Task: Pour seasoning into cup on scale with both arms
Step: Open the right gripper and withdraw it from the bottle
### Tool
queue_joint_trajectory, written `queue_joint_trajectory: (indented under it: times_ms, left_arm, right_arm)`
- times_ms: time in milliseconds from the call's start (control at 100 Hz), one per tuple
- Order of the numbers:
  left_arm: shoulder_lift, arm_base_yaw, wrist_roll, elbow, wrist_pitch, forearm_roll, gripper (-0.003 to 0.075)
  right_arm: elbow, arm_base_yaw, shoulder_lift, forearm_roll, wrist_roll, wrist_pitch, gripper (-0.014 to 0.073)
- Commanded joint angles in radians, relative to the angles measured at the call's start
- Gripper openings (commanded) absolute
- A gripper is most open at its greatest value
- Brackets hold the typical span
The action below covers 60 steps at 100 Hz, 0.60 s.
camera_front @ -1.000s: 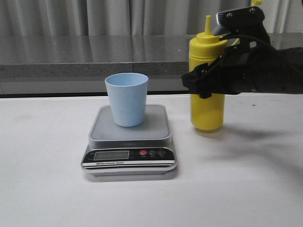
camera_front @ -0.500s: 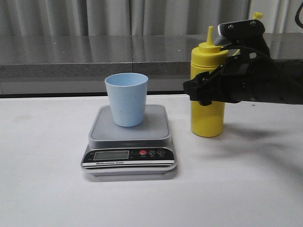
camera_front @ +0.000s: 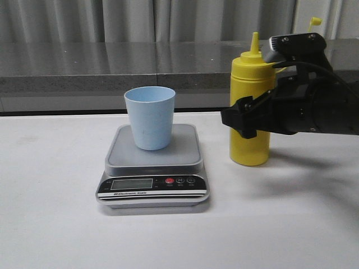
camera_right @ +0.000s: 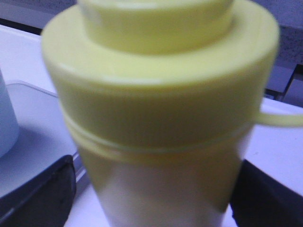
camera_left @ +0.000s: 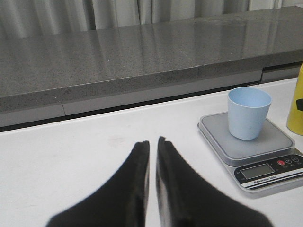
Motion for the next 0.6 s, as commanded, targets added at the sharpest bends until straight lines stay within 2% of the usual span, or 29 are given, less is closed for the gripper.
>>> queue_joint_trajectory:
  times_ms: [0,470,540,590]
  left_arm:
    - [0.013,0.002,-0.012,-0.025,-0.074,-0.009,0.0038]
    - [0.013,0.002,-0.012,-0.025,-0.074,-0.009,0.0038]
    - [0.013,0.002,-0.012,-0.025,-0.074,-0.009,0.0038]
    - [0.013,0.002,-0.012,-0.025,-0.074,-0.009,0.0038]
  right_arm:
    - [0.023,-0.006,-0.087,0.004,0.004,-0.076,0.0636]
    - [0.235,-0.006,-0.366,0.056,0.004,-0.07,0.0631]
    - [0.262,-0.006,-0.418,0.067,0.004,-0.057,0.0599]
    - [0.285,-0.006,-0.463,0.076,0.004,-0.036,0.0545]
